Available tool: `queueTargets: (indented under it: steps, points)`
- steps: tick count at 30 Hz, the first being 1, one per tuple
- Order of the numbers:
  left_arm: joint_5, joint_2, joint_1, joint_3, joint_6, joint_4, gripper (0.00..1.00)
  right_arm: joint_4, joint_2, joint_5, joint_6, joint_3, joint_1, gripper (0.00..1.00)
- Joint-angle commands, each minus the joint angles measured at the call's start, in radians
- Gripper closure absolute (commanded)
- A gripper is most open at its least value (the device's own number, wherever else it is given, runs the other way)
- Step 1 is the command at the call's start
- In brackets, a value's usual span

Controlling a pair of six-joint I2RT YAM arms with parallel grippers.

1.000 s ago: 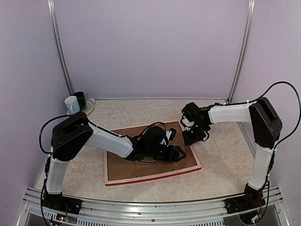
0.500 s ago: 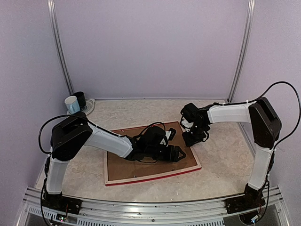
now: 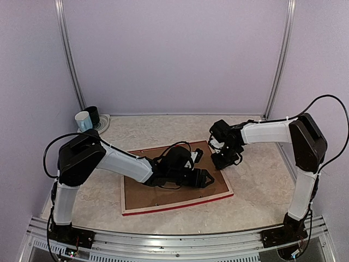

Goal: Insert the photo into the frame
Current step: Press the fastener onto the backboard.

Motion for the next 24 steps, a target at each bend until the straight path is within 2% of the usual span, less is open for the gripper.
queueTargets:
  steps: [1, 9, 14, 24]
  points:
    - [-0.026, -0.012, 0.007, -0.039, 0.011, -0.116, 0.26, -0.027, 0.054, 0.046, -0.006, -0.041, -0.004, 0.80]
    - [-0.035, -0.024, 0.006, -0.049, 0.015, -0.117, 0.26, -0.031, -0.034, -0.061, 0.021, 0.054, -0.008, 0.63]
    - [-0.037, -0.027, 0.005, -0.054, 0.013, -0.115, 0.26, -0.058, -0.010, -0.057, 0.017, 0.097, -0.010, 0.60]
    - [-0.035, -0.034, 0.004, -0.069, 0.012, -0.106, 0.26, -0.037, 0.040, -0.050, 0.014, 0.038, -0.019, 0.61]
